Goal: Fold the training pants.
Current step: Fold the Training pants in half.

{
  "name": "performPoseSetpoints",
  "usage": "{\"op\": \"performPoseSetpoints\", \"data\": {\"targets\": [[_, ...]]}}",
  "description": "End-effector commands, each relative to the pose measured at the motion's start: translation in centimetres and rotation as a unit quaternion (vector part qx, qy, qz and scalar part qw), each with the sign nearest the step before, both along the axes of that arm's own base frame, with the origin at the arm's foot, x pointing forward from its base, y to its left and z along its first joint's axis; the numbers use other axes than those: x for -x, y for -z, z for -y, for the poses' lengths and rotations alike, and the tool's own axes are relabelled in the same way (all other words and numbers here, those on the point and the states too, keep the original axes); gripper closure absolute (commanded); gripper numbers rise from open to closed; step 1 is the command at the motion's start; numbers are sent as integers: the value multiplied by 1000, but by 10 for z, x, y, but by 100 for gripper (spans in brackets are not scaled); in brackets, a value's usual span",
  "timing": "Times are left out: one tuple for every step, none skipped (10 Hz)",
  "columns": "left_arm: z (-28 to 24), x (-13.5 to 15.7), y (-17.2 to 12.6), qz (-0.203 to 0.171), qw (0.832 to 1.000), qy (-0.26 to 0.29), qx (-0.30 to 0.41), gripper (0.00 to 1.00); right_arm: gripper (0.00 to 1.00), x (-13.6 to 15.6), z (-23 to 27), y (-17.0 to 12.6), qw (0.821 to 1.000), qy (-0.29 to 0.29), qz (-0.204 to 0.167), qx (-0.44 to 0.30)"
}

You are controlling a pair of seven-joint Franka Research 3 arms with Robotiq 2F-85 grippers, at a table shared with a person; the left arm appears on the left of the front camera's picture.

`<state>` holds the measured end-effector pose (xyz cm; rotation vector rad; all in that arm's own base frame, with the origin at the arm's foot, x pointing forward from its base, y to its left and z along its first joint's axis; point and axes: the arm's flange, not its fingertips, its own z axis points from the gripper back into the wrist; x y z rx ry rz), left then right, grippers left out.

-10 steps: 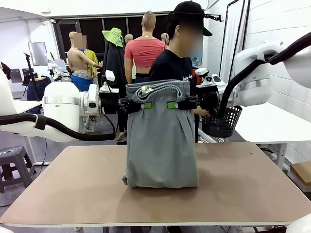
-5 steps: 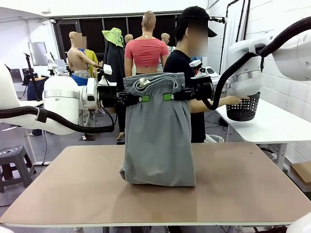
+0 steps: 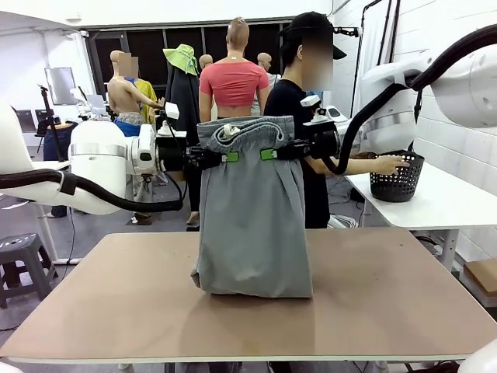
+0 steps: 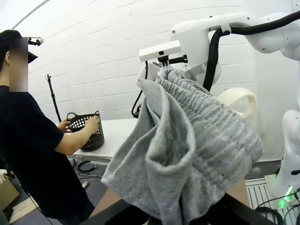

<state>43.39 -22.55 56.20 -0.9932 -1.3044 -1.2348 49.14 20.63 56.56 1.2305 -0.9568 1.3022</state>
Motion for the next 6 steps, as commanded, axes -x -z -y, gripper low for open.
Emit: {"op": "performPoseSetpoints", "data": {"targets": [[5, -31, -24, 12, 1000, -6, -21, 100, 100, -47, -11, -27, 1000, -1, -2, 30], [4, -44, -34, 19, 999, -17, -24, 100, 100, -66, -14, -38, 999, -3, 4, 47], [3, -59, -44, 36, 999, -31, -26, 100, 100, -83, -15, -48, 999, 0, 7, 51], [3, -71, -57, 50, 997, -43, -30, 100, 100, -93, -17, -60, 999, 4, 14, 49], [-1, -80, -74, 71, 995, -69, -32, 100, 100, -104, -20, -70, 999, 12, 22, 42], [-6, -89, -88, 92, 990, -100, -41, 100, 100, -114, -21, -79, 999, 18, 27, 40]]}}
